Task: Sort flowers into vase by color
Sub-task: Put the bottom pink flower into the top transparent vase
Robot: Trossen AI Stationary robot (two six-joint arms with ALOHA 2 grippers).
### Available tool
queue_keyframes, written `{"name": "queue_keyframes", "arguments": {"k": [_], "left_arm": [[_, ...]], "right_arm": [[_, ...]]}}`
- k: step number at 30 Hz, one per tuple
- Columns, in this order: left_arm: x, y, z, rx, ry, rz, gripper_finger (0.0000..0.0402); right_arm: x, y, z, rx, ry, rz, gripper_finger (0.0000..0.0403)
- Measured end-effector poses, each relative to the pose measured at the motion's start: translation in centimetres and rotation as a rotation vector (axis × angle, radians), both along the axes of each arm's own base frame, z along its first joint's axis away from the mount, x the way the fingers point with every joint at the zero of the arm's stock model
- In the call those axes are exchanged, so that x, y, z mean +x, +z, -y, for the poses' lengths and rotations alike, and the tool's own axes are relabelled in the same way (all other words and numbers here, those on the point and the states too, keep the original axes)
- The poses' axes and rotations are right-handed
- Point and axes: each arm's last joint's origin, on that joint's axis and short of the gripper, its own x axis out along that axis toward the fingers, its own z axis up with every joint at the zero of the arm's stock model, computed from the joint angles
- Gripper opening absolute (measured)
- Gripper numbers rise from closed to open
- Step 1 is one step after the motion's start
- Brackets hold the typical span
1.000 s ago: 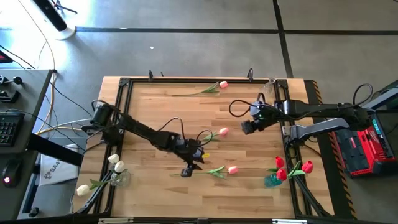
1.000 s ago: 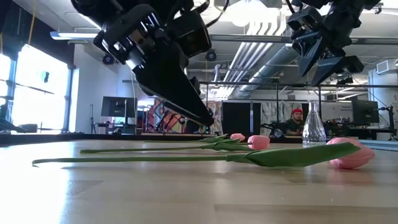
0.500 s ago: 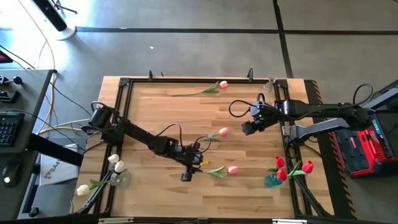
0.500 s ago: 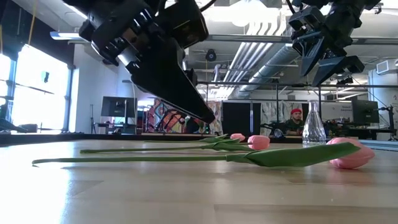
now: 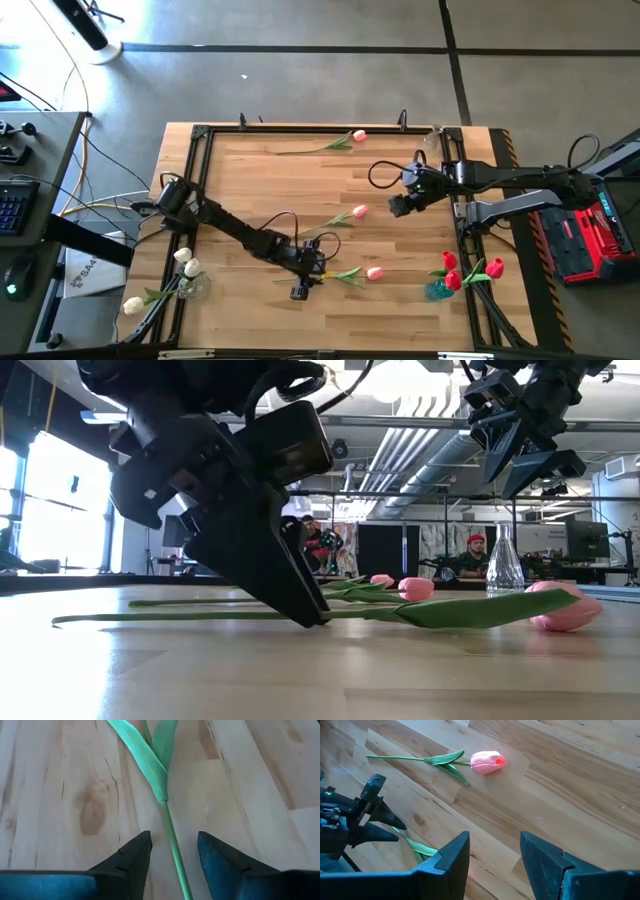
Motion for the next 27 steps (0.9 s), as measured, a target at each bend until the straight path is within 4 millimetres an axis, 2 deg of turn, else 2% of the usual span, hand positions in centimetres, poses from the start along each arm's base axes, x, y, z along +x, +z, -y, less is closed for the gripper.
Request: {"name": "queue_keyframes", "arguments": {"k": [3, 12, 20, 24, 27], "left_arm": [[-0.1, -0.3, 0.2, 0.033, 0.030, 0.000, 0.0128], [-0.1, -0.4, 0.0, 0.061, 0.127, 0.002, 0.0010], [-0.1, 0.3, -0.3, 0.000, 0.199, 0.001, 0.0002], [-0.1, 1.3, -1.5, -0.023, 0.265, 0.001, 0.0001], [0.2, 2.7, -2.5, -0.066, 0.318, 0.038, 0.0001]], "right_arm": [[0.0, 0.0, 0.0, -0.003, -0.002, -0.001, 0.0163], [0.0, 0.0, 0.0, 0.010, -0.028, -0.002, 0.0162], [-0.1, 0.3, 0.0, -0.007, -0.042, 0.026, 0.0162], [-0.4, 1.2, -0.2, -0.054, -0.065, 0.101, 0.0162], [-0.9, 2.0, -0.3, -0.082, -0.083, 0.168, 0.0162]]}}
